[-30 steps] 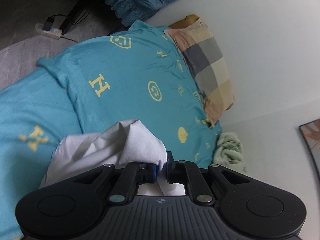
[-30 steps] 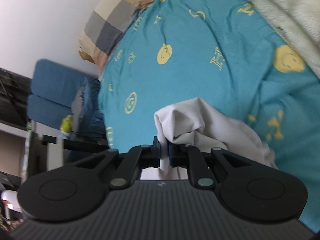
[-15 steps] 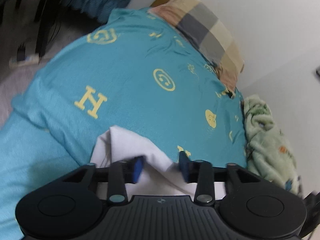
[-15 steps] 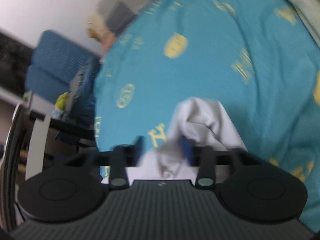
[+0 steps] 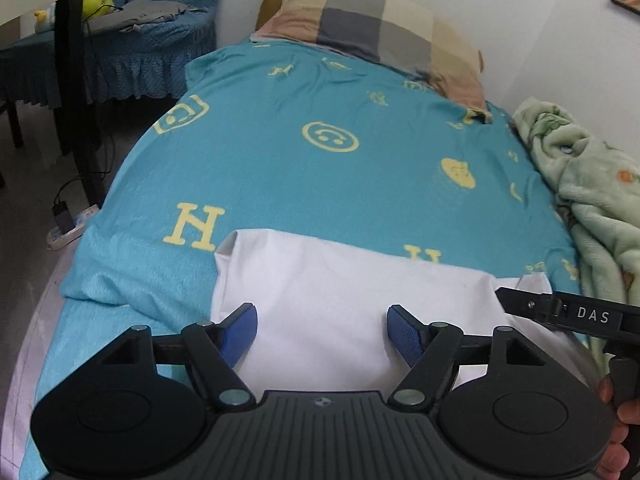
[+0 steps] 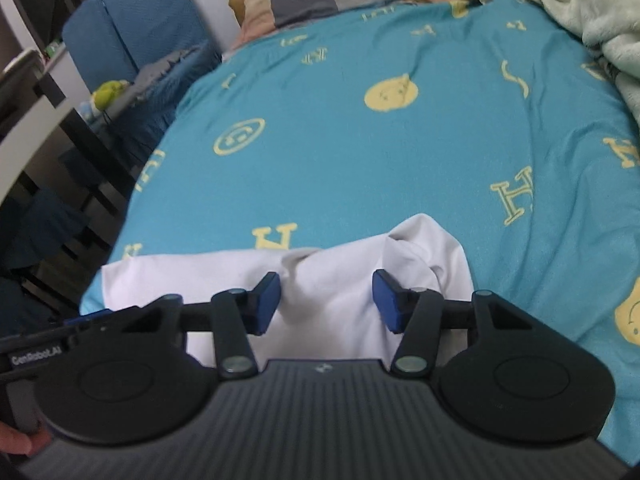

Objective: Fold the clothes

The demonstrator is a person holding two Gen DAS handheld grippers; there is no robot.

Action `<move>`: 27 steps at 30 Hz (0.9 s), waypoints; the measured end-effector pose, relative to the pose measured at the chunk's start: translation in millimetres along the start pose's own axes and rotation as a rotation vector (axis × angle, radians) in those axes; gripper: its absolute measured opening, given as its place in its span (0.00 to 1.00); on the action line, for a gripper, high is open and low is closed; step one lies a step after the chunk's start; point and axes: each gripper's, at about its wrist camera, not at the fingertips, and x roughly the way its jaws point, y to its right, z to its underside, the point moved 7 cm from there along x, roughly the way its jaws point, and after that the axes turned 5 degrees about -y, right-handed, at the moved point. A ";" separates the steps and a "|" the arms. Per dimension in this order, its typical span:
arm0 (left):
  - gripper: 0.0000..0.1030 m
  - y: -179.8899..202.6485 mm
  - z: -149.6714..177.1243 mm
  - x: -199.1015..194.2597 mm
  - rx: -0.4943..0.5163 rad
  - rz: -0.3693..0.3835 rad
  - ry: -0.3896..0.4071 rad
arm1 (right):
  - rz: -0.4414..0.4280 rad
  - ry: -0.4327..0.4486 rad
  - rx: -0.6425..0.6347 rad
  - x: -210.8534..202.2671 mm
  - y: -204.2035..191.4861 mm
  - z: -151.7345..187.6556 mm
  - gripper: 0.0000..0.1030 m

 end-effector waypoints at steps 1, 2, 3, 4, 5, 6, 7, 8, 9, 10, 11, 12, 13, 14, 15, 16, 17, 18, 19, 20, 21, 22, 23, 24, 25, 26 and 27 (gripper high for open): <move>0.71 -0.1 0.6 0.1 0.003 -0.009 0.000 | 0.000 -0.002 0.003 0.6 0.2 0.9 0.52; 0.71 -0.2 1.3 0.3 0.006 -0.017 0.001 | -0.001 -0.003 0.006 0.8 0.3 1.7 0.52; 0.71 -0.3 1.9 0.4 0.009 -0.026 0.001 | -0.002 0.000 0.009 -2.6 -0.2 1.8 0.52; 0.71 -0.4 2.5 0.5 0.012 -0.034 0.001 | -0.006 0.004 0.013 -7.9 -1.5 2.1 0.52; 0.71 2.1 2.3 -2.3 0.019 -0.034 0.004 | -0.011 0.009 0.016 -13.5 -2.9 2.4 0.53; 0.71 4.8 2.7 -6.6 0.025 -0.029 0.006 | -0.024 0.016 0.018 -21.7 -4.9 3.6 0.53; 0.71 7.5 3.3 -11.0 0.032 -0.023 0.008 | -0.035 0.025 0.016 -30.1 -7.4 5.3 0.53; 0.71 10.6 4.7 -14.6 0.041 -0.024 0.010 | -0.034 0.030 0.005 -37.6 -10.0 7.3 0.53; 0.71 13.7 6.2 -17.8 0.050 -0.030 0.012 | -0.034 0.035 -0.005 -44.9 -12.6 9.4 0.53; 0.71 15.8 8.3 -22.0 0.056 -0.035 0.015 | -0.032 0.038 -0.018 -49.7 -15.1 11.5 0.53; 0.71 17.8 10.2 -25.7 0.065 -0.038 0.019 | -0.031 0.040 -0.031 -54.6 -17.5 13.6 0.53; 0.71 19.9 12.1 -29.3 0.075 -0.040 0.024 | -0.029 0.042 -0.045 -58.7 -19.9 15.6 0.53; 0.71 21.8 13.4 -31.1 0.086 -0.042 0.026 | -0.022 0.034 -0.063 -57.6 -21.9 17.6 0.53; 0.71 22.5 14.6 -30.4 0.090 -0.040 0.022 | -0.016 0.026 -0.082 -56.4 -23.9 19.5 0.53; 0.71 23.1 15.8 -29.4 0.093 -0.038 0.019 | -0.009 0.017 -0.099 -54.7 -25.6 21.5 0.53; 0.71 23.7 17.0 -28.3 0.096 -0.036 0.015 | 0.002 -0.003 -0.106 -49.3 -25.5 24.8 0.53; 0.71 23.8 17.7 -25.3 0.101 -0.036 0.009 | 0.011 -0.022 -0.113 -43.7 -25.3 28.0 0.53; 0.71 23.6 18.8 -22.1 0.105 -0.037 0.004 | 0.016 -0.038 -0.121 -37.8 -24.8 30.9 0.53; 0.71 23.3 20.0 -18.9 0.109 -0.039 0.000 | 0.022 -0.049 -0.124 -32.8 -24.0 33.1 0.53; 0.71 23.0 21.2 -15.8 0.112 -0.040 -0.004 | 0.023 -0.056 -0.122 -29.8 -24.0 33.9 0.53; 0.71 22.7 22.4 -12.6 0.116 -0.042 -0.008 | 0.024 -0.063 -0.120 -26.9 -24.0 34.7 0.53; 0.71 23.5 23.1 -12.6 0.122 -0.045 -0.007 | 0.025 -0.069 -0.118 -24.4 -24.1 35.5 0.53; 0.71 24.5 23.7 -13.1 0.128 -0.049 -0.004 | 0.024 -0.065 -0.117 -25.9 -24.2 35.5 0.53; 0.71 25.6 24.3 -13.7 0.135 -0.053 -0.001 | 0.023 -0.062 -0.115 -27.4 -24.3 35.6 0.53; 0.71 27.2 25.1 -16.3 0.136 -0.052 0.002 | 0.022 -0.059 -0.114 -28.8 -24.4 35.6 0.53; 0.71 28.9 25.9 -19.3 0.137 -0.050 0.005 | 0.022 -0.056 -0.113 -30.7 -24.5 35.6 0.52; 0.71 31.0 27.0 -24.3 0.137 -0.049 0.010 | 0.024 -0.050 -0.114 -35.1 -25.1 35.0 0.52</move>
